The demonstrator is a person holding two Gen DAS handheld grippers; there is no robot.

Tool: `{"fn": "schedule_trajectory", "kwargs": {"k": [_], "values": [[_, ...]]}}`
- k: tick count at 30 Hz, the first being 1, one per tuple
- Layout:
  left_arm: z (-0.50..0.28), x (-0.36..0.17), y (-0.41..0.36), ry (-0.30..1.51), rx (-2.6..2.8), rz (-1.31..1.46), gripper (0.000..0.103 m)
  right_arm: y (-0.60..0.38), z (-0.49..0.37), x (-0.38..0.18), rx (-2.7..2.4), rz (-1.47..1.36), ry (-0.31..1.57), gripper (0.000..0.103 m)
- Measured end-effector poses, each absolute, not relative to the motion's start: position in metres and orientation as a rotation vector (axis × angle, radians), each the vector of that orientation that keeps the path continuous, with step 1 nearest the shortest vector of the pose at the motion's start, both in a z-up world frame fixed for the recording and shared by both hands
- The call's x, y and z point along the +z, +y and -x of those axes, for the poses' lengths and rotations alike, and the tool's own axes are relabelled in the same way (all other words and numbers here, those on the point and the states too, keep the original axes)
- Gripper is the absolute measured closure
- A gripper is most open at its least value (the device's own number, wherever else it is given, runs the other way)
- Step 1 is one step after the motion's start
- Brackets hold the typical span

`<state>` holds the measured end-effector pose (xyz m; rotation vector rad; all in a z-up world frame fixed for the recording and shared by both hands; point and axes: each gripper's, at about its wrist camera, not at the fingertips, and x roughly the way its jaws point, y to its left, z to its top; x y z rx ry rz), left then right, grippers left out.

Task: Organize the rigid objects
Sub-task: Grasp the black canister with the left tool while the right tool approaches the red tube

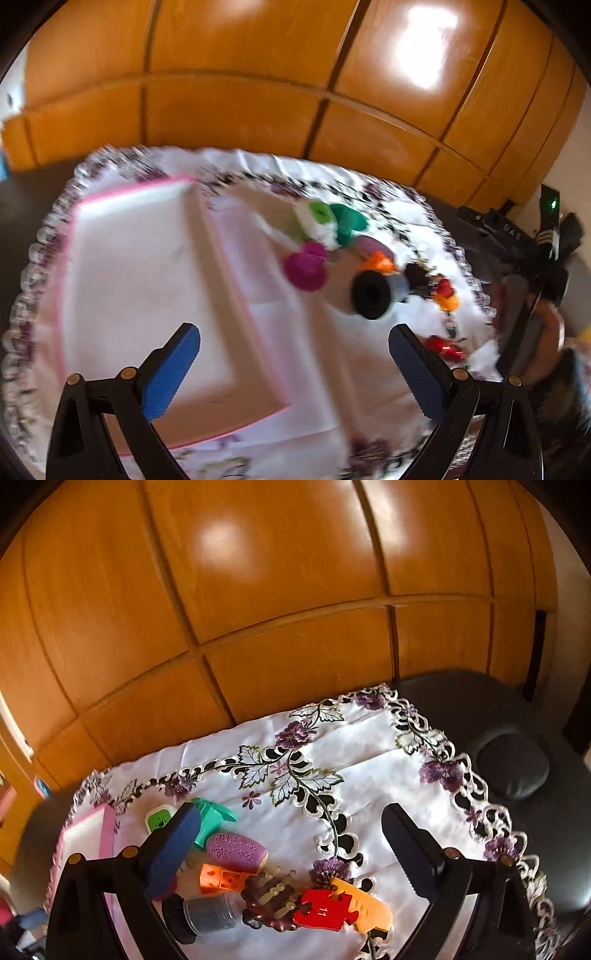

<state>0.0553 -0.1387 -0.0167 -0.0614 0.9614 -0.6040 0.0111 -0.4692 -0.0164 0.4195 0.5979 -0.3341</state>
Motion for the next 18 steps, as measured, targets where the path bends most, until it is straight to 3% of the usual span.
{"fn": "schedule_trajectory", "kwargs": {"k": [7, 18], "values": [[-0.065, -0.031, -0.198, 1.021, -0.665, -0.052, 0.0, -0.468, -0.015, -0.018, -0.328, -0.421, 0.611, 0.003], [-0.073, -0.052, -0.296, 0.96, -0.818, -0.412, 0.0, -0.484, -0.006, -0.017, -0.337, -0.51, 0.573, 0.002]]}}
